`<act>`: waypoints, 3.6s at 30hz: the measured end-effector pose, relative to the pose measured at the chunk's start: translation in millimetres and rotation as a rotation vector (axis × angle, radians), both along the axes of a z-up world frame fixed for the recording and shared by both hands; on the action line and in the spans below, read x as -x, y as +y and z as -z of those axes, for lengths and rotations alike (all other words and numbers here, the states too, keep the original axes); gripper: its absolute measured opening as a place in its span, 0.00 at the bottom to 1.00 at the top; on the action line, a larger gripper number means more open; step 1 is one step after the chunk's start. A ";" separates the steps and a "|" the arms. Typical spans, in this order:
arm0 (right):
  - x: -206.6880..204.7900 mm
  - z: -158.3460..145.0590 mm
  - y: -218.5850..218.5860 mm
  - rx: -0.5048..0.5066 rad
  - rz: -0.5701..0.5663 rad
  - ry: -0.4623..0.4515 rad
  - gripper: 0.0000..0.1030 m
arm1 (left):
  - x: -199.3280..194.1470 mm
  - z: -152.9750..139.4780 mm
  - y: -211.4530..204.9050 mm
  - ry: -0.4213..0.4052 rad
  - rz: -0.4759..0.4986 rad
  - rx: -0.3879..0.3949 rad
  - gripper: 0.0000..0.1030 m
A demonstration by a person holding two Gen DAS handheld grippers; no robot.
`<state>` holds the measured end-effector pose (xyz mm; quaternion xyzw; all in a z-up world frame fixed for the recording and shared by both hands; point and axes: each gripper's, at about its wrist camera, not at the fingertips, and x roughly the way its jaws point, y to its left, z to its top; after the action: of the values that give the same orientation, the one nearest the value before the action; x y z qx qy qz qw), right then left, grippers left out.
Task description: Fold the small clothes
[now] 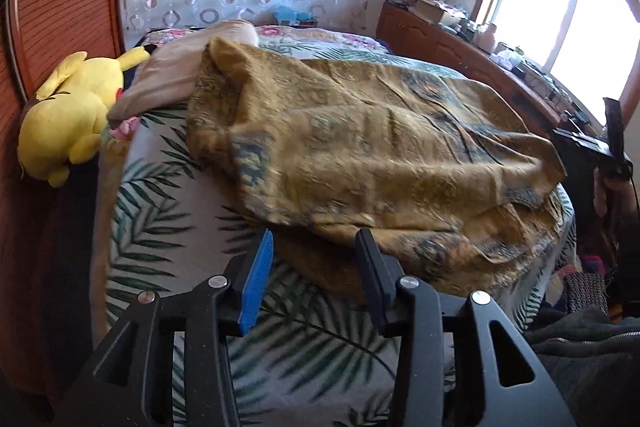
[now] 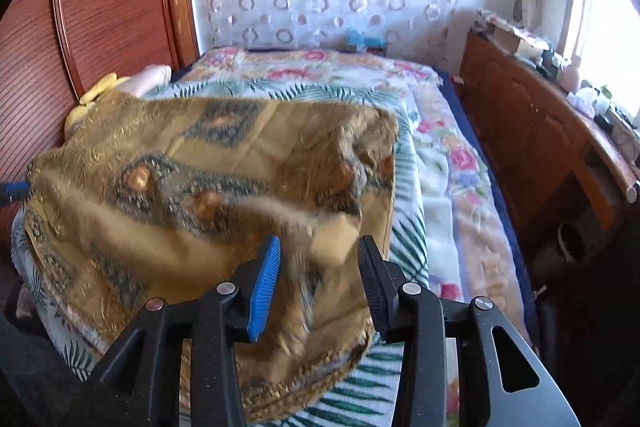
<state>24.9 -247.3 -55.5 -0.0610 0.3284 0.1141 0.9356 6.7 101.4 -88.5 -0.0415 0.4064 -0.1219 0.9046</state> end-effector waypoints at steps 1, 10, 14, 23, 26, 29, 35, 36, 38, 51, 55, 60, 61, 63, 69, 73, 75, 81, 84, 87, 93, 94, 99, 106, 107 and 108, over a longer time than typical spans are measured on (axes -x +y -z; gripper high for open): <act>-2.5 1.7 4.3 0.002 0.006 -0.006 0.41 | 1.6 1.9 -6.1 0.001 0.020 0.006 0.42; -35.2 43.5 43.8 0.041 -0.001 0.021 0.41 | 3.9 27.0 -26.3 0.076 0.053 -0.003 0.42; -49.3 61.9 46.4 0.059 0.013 0.050 0.41 | 0.7 30.2 -32.6 0.069 0.048 -0.048 0.42; -61.3 68.7 39.8 0.019 0.015 0.068 0.41 | 25.7 18.2 -15.3 -0.045 -0.004 -0.035 0.06; -57.2 66.8 40.5 0.027 0.014 0.063 0.41 | 46.7 10.7 -0.3 -0.080 -0.040 0.002 0.06; -51.4 63.1 36.7 0.019 0.012 0.064 0.41 | 55.9 14.5 7.4 -0.048 -0.041 0.015 0.06; -49.3 63.2 36.1 0.019 0.012 0.062 0.41 | 63.6 20.3 16.7 0.005 -0.070 -0.019 0.07; -49.1 63.3 36.0 0.019 0.012 0.062 0.41 | 66.6 17.6 16.5 -0.010 -0.079 -0.022 0.07; -49.0 63.0 35.9 0.021 0.011 0.062 0.41 | 69.0 4.8 22.5 -0.055 -0.097 0.003 0.11; -48.1 62.9 35.2 0.018 0.009 0.062 0.42 | -5.4 19.8 4.1 0.015 -0.091 -0.132 0.38; -47.7 62.8 34.2 0.016 0.008 0.061 0.42 | -16.9 29.3 0.2 0.024 -0.093 -0.241 0.38; -47.1 62.8 33.7 0.016 0.006 0.060 0.42 | -7.6 27.4 11.2 -0.025 -0.094 -0.237 0.05; -47.3 62.7 33.1 0.016 0.005 0.060 0.42 | -2.3 25.3 16.0 -0.050 -0.120 -0.226 0.04; -46.9 62.8 33.4 0.014 0.005 0.060 0.42 | 12.3 21.3 35.7 -0.092 -0.199 -0.169 0.04; -47.0 62.8 32.7 0.018 0.004 0.060 0.42 | 35.9 31.4 76.0 -0.061 -0.345 -0.065 0.00; -47.5 62.0 29.8 0.016 0.000 0.061 0.42 | 41.0 22.6 82.8 -0.085 -0.357 -0.043 0.01; -47.4 62.0 29.7 0.015 0.000 0.061 0.42 | 41.0 15.6 82.0 -0.102 -0.343 -0.034 0.12; -47.0 62.1 27.0 0.010 -0.003 0.062 0.42 | 22.4 10.0 55.1 -0.091 -0.234 0.018 0.28; -47.0 62.2 26.6 0.011 -0.003 0.061 0.42 | 9.3 19.1 42.3 -0.039 -0.200 0.024 0.28; -46.8 62.3 25.4 0.008 -0.005 0.061 0.42 | -2.1 31.3 36.7 0.021 -0.202 0.013 0.28; -47.1 61.9 22.8 0.002 -0.007 0.061 0.42 | -10.9 31.4 42.0 0.031 -0.233 0.038 0.28; -47.2 61.9 22.7 0.002 -0.007 0.060 0.42 | -12.2 32.0 43.0 0.026 -0.236 0.040 0.28; -46.9 62.0 21.5 0.000 -0.009 0.059 0.42 | -9.0 33.0 48.5 -0.022 -0.248 0.069 0.05; -46.6 62.1 21.1 0.002 -0.010 0.059 0.42 | 16.8 9.8 70.5 -0.097 -0.302 0.061 0.04; -46.6 62.0 20.8 0.001 -0.011 0.059 0.42 | 19.2 7.5 72.0 -0.102 -0.308 0.045 0.04; -46.7 62.0 20.4 -0.001 -0.011 0.059 0.42 | 20.0 6.1 72.3 -0.101 -0.305 0.039 0.04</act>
<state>71.6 -226.8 -117.5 -0.0590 0.3555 0.1211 0.9249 -13.3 173.7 -94.6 -0.1140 0.3470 0.0072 0.9309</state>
